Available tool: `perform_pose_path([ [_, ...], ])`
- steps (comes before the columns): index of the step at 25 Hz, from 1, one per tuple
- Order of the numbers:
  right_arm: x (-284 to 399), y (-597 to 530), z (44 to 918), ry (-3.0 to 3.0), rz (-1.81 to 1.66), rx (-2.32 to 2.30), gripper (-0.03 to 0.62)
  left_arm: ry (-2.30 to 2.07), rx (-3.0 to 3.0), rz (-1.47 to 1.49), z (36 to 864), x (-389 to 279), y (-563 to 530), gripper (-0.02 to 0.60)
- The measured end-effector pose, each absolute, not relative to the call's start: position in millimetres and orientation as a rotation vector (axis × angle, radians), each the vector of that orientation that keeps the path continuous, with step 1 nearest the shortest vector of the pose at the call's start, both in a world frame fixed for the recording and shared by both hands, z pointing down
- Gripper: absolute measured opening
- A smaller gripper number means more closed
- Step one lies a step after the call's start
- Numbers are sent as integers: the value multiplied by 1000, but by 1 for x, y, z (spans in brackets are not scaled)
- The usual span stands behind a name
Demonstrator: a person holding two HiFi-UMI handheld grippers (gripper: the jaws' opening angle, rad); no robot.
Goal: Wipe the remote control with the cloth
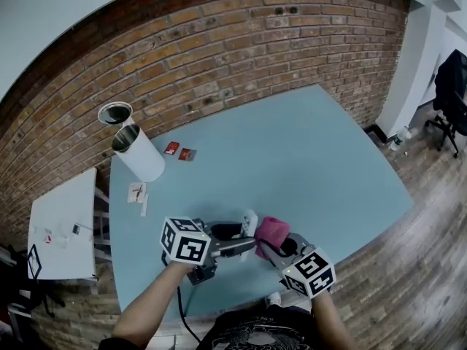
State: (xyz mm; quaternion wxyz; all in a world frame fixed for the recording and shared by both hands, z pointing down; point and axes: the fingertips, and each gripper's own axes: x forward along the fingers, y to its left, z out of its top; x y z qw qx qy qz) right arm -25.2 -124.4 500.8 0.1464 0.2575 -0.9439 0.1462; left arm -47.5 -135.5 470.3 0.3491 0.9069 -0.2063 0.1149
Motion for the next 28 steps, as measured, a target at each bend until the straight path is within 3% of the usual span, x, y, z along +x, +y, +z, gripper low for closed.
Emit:
perform_pose_path([
  [7,-3,-144,521,-2651,535,876,63,-598,2416,1037,551,-51,-120,233],
  [16,-6,-158,532,-2648,580,855,63,-491,2324,1596,612,-69,-108,235],
  [22,-17,-164,540,-2659,599,776,63,-452,2260,1793,635,-76,-104,236],
  [28,-36,-167,546,-2676,628,684,63,-453,2273,1760,636,-77,-104,243],
])
